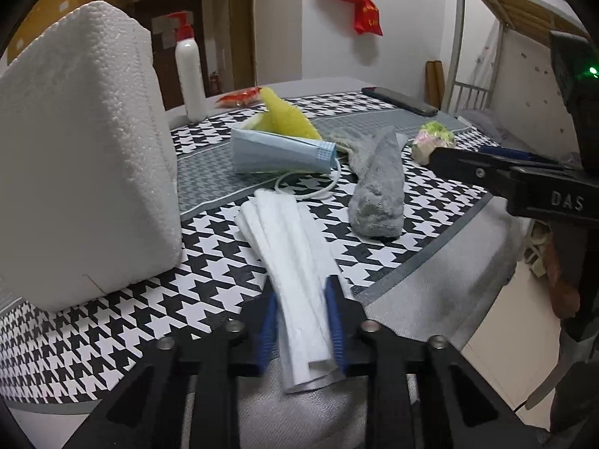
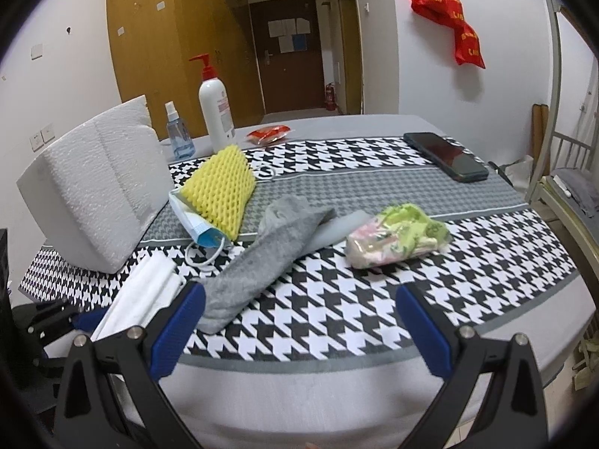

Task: Organize soft objects
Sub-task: 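Hold the paper towels in the left gripper while the right tool reaches the grey sock, then close the right gripper on the grey sock and lift it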

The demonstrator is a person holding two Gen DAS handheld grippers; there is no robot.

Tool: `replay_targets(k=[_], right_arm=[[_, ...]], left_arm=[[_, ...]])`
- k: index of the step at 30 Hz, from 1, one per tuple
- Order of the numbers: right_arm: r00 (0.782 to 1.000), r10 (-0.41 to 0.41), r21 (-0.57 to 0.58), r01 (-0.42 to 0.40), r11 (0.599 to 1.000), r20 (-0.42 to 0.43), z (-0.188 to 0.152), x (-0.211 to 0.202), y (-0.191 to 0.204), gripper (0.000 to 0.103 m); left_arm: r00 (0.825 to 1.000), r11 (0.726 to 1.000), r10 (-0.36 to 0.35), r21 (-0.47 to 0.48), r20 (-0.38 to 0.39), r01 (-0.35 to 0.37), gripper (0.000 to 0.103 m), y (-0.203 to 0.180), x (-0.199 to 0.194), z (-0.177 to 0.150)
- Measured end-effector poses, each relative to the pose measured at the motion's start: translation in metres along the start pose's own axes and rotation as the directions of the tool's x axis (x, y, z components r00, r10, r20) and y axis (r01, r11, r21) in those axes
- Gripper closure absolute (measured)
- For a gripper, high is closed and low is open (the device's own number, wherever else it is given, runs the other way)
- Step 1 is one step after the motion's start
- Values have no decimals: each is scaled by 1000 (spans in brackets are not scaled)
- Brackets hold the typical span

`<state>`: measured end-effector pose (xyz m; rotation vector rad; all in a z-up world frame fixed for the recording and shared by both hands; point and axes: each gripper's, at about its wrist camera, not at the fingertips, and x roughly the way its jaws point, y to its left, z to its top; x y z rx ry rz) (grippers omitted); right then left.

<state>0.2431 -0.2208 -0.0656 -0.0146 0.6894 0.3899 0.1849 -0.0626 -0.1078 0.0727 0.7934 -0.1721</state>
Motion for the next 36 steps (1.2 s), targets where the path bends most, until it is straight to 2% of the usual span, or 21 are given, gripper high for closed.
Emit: replay_targets(k=[2,10,11,16,20,24,26,28,31,36], right_arm=[[1000,0,-6,0,1000,-3,3,4,2,1],[999,14,-5,-14,1000,-53,10,35,10,2],[998,19,-4,-19,1000,-60,10,37,10,8],[995,33,-6,-34,999,-97,11,52,15,18],[992,37,4,-37,999,-122,11,61,16,35],[992,25,5,-25,1000,-126,15,63,17,48],[991,14,-4,-15,1000,-133,16,64,20,60],[991,6,-3,-7,1000,-137,17,66,22,66],[991,-11,-9,10,1000,-133,17,67,22,73],[994,15,8,-14,1000,-112,18,55,22,86]], left_arm=[[1000,1000,16,-4,10,-16,87,2,-1,-2],[999,1000,20,-7,39,-20,87,3,-3,-6],[999,1000,18,-7,41,-18,87,4,-4,-7],[998,1000,22,-8,56,-22,87,2,-5,-12],[998,1000,11,-16,61,-10,87,4,-6,-12],[998,1000,11,-15,65,-10,87,4,-7,-12],[998,1000,9,-19,65,-8,87,5,-8,-12],[998,1000,10,-18,66,-9,87,4,-8,-13],[998,1000,8,-16,66,-7,88,4,-8,-13],[998,999,1,-33,57,1,93,8,-12,-11]])
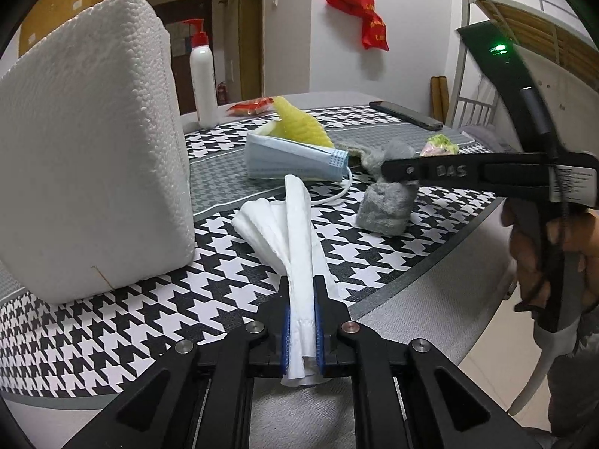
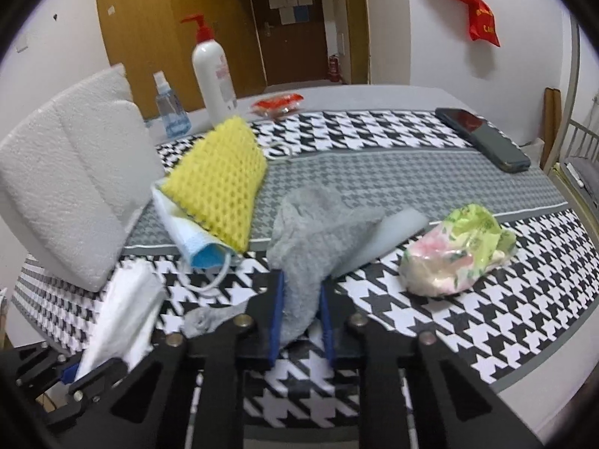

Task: Organize soft objects
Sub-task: 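Close the right gripper on the grey sock and lift it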

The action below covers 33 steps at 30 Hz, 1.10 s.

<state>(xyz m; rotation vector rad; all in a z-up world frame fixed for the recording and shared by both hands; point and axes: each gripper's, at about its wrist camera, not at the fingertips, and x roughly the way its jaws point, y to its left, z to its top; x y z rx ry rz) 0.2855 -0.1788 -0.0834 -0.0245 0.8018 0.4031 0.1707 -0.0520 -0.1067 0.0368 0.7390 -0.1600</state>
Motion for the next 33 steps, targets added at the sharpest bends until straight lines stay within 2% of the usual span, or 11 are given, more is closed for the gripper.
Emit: replay_targets(k=[2,13,17,19,33], right_arm=[[1000,5,-5,-5,1000,23,1,-10,2,89],[992,32,15,-34,999,125,9,-59,4,90],[986,75,27,-80,996,152,10,-75,0,90],[987,38,24,-42,999,157,11,-78,1,90],[972,37,-6,-37,999,231,4,-121,12,90]], left_arm=[[1000,1000,-3,0,12,3,93,1,-5,1],[997,1000,11,-11,81,-10,94,12,-40,1],[994,1000,16,-14,108,-15,94,14,-53,0],[993,1000,27,-19,116,-25,94,17,-59,0],[982,998,57,-17,179,-54,94,29,-94,2]])
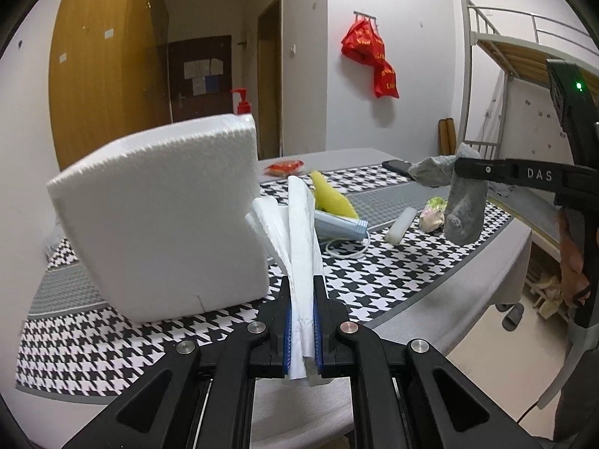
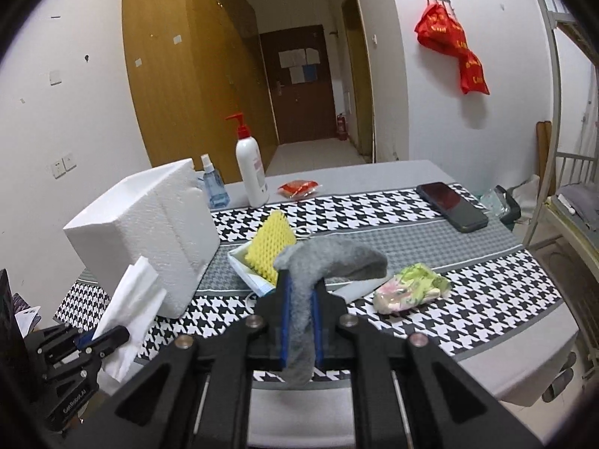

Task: Organize soft objects
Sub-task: 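Close the right gripper on the grey sock and lift it, then carry the grey sock with the right tool over the white foam box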

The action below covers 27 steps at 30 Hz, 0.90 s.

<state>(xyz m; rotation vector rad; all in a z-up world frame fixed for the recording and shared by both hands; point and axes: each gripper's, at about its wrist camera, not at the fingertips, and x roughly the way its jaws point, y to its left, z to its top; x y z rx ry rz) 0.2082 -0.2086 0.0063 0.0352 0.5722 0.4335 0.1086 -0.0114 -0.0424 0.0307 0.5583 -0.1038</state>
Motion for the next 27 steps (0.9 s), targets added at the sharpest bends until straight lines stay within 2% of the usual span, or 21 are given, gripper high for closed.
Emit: replay_targets(k=[12,27], right_arm=[[999,24,-10,-24,1000,46,-7,-27,15,90],[989,87,-82,-78,994,118,-4,-55,56,90]], left_arm=[[997,998,35,41,72,-38,94,3,-35,15],[980,996,82,6,182,-84,94,23,-75,24]])
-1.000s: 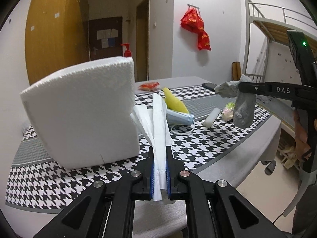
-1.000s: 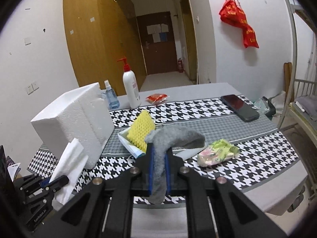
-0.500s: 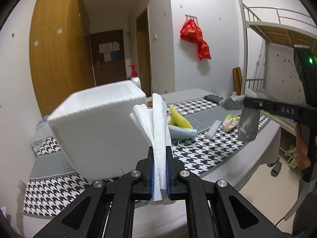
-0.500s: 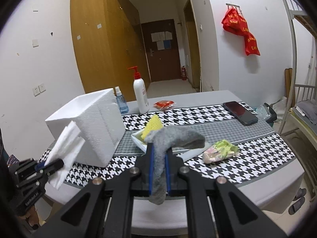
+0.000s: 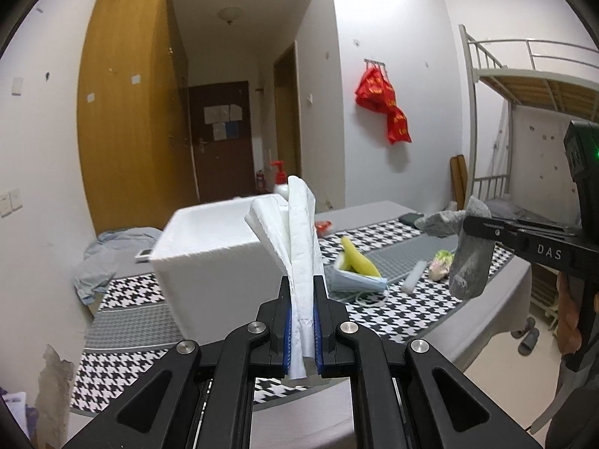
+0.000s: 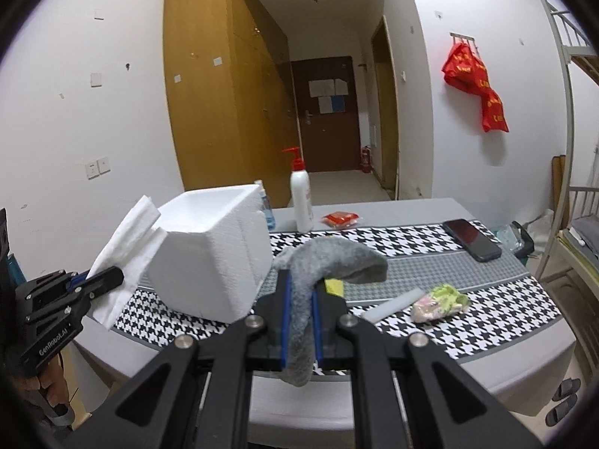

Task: Organize soft objects
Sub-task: 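Carry the grey sock with the right tool over the white foam box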

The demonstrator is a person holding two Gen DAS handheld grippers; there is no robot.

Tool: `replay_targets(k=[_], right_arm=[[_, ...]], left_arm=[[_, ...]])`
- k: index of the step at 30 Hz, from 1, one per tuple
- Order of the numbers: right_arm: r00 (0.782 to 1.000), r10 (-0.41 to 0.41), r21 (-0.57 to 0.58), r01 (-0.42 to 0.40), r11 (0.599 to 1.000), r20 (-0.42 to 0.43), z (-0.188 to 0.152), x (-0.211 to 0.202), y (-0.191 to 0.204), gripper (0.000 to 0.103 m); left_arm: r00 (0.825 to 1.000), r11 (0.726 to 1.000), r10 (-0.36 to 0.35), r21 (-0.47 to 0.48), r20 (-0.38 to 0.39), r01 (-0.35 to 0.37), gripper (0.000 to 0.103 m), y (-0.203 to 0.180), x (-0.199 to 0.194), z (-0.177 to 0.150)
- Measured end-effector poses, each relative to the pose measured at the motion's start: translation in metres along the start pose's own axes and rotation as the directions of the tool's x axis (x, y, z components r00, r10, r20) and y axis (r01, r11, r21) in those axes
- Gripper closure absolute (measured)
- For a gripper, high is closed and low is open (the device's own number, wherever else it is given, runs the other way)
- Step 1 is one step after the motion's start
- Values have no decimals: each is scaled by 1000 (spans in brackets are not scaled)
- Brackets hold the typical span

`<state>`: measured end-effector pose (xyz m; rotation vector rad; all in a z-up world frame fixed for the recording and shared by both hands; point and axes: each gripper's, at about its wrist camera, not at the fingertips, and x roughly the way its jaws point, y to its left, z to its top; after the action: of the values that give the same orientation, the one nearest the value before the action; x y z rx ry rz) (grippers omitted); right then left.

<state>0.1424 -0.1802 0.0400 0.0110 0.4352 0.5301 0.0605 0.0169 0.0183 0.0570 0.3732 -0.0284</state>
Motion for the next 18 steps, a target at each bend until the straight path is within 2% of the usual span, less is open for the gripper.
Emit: replay_targets(k=[18], right_arm=[[993,115,-54,-114,992,18,10,14,41,90]], left_arm=[[994,993,100,-67,37,-98,94,42,-17,1]])
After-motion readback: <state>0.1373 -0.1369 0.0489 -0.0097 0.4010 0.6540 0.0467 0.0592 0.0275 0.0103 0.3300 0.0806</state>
